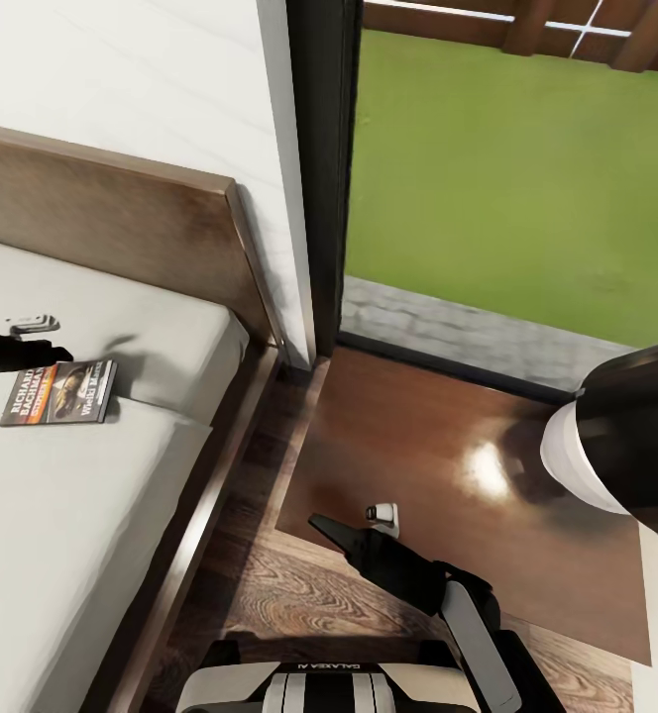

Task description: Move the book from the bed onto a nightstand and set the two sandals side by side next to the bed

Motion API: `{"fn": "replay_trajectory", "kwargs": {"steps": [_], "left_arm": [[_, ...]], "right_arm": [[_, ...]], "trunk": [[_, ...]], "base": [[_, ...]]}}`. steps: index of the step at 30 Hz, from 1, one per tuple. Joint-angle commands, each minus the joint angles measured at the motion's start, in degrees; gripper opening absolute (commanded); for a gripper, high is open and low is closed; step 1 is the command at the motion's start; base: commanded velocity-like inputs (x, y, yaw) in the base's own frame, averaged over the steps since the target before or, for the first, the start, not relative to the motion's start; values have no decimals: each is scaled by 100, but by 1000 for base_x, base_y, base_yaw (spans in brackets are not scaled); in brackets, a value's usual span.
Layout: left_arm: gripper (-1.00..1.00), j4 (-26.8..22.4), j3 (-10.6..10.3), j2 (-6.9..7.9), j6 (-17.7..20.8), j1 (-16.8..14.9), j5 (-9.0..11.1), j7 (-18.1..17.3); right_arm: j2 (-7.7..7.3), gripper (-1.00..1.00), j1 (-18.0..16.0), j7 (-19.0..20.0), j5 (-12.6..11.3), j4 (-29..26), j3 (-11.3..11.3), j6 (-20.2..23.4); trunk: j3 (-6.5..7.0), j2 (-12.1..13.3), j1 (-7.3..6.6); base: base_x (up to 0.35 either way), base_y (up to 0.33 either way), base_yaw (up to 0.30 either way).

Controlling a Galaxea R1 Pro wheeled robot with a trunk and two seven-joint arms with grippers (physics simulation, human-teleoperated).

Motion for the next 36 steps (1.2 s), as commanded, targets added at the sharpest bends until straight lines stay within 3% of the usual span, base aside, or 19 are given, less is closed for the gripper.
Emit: {"fn": "replay_trajectory", "kwargs": {"steps": [1, 36], "left_arm": [[100, -10, 39, 0, 14, -4, -62, -43], [100, -10, 38, 9, 16, -4, -68, -43]], "right_arm": [[1, 100, -2, -3, -31, 0, 0, 36], [1, 100, -2, -3, -36, -1, 0, 35]], "trunk": [[-3, -1, 0], [-3, -1, 0]], "base": [[0, 0, 0], [-8, -33, 0]]}}
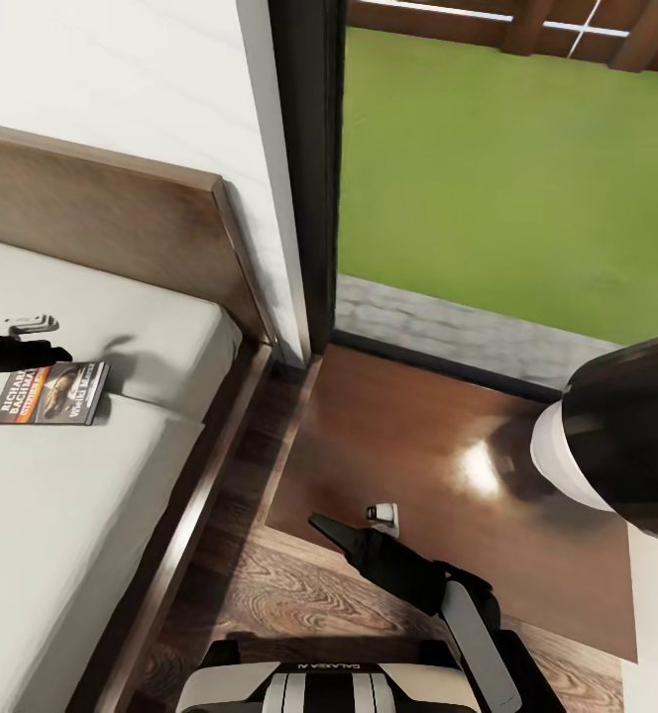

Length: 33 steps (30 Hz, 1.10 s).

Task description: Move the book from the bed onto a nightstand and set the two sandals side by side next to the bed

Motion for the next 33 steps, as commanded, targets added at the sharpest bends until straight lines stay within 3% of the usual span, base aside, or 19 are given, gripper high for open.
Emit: {"fn": "replay_trajectory", "kwargs": {"steps": [1, 33], "left_arm": [[100, -10, 39, -1, 14, -4, -62, -43], [100, -10, 39, 2, 14, -4, -55, -42]], "right_arm": [[1, 100, -2, -3, -33, 1, 0, 36], [1, 100, -2, -25, -40, -20, 2, 4]], "trunk": [[-3, -1, 0], [-3, -1, 0]], "base": [[-1, -6, 0], [0, -1, 10]]}}
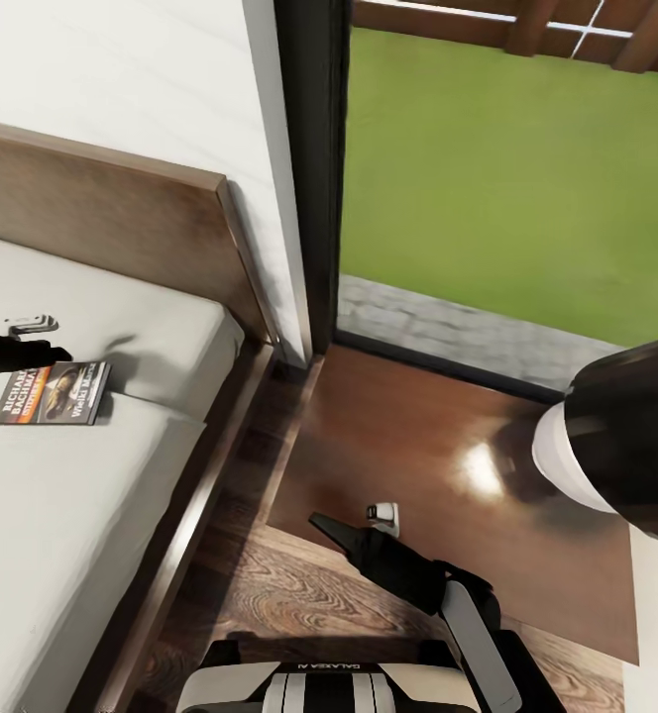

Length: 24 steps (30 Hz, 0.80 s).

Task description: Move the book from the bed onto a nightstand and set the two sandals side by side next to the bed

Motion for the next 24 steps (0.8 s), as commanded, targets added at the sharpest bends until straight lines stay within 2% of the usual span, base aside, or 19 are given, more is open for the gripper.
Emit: {"fn": "replay_trajectory", "kwargs": {"steps": [1, 24], "left_arm": [[100, -10, 36, -1, 14, -4, -65, -43], [100, -10, 28, -1, 14, -4, -69, -41]], "right_arm": [[1, 100, -2, -4, -32, 0, -1, 36], [1, 100, -2, 6, -22, 2, -3, 51]], "trunk": [[-3, -1, 0], [-3, -1, 0]], "base": [[0, 0, 100], [0, 0, 111]]}}
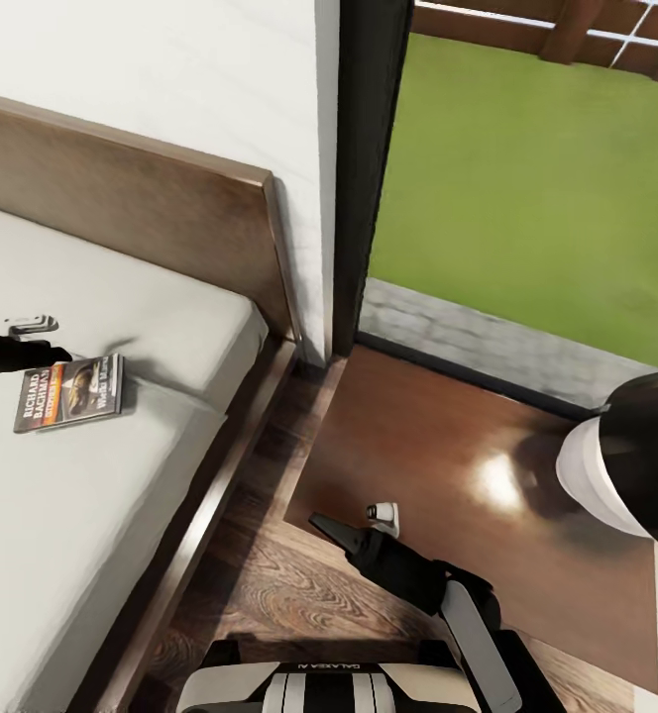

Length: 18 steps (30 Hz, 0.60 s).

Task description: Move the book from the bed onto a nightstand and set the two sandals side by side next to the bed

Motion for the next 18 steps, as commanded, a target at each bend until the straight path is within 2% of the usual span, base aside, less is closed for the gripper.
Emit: {"fn": "replay_trajectory", "kwargs": {"steps": [1, 18], "left_arm": [[100, -8, 38, -1, 14, -4, -62, -42], [100, -7, 33, -10, 7, -4, -59, -44]], "right_arm": [[1, 100, -2, -3, -32, 1, 0, 36], [1, 100, -2, 0, -12, 12, 0, 37]], "trunk": [[-3, -1, 0], [-3, -1, 0]], "base": [[0, 0, 30], [0, 0, 5]]}}
